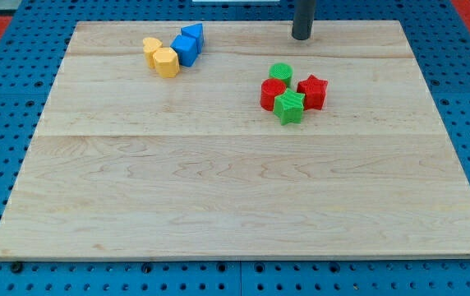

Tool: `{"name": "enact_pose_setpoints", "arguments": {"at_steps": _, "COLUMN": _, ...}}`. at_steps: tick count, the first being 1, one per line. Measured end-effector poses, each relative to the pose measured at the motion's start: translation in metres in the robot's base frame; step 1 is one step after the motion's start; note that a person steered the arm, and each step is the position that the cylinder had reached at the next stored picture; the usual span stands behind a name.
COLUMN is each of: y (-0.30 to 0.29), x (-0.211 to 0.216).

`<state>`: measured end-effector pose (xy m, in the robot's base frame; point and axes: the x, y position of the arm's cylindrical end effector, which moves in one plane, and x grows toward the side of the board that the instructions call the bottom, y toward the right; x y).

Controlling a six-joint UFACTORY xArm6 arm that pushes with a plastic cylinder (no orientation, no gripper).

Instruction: Move the blue triangle towards the top right

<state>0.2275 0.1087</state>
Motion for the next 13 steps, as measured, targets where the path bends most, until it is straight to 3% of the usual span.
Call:
{"name": "enact_pose_setpoints", "arguments": {"at_steps": 3, "y": -0.016, "x": -0.012}}
{"name": "enact_pose_setpoints", "arguments": {"at_steps": 4, "y": -0.07, "x": -0.029}}
{"name": "enact_pose_setpoints", "arguments": {"at_steps": 6, "y": -0.092, "x": -0.03}}
{"name": "enact_pose_setpoints", "arguments": {"at_steps": 8, "y": -0.181, "x": -0.033}}
{"name": "enact_pose_setpoints", "arguments": {"at_steps": 9, "y": -0.185, "x": -0.033}}
{"name": "enact_pose_setpoints", "arguments": {"at_steps": 11, "y": -0.256, "x": -0.033}}
{"name": "enact_pose_setpoints", "arguments": {"at_steps": 13, "y": -0.251, "x": -0.005}}
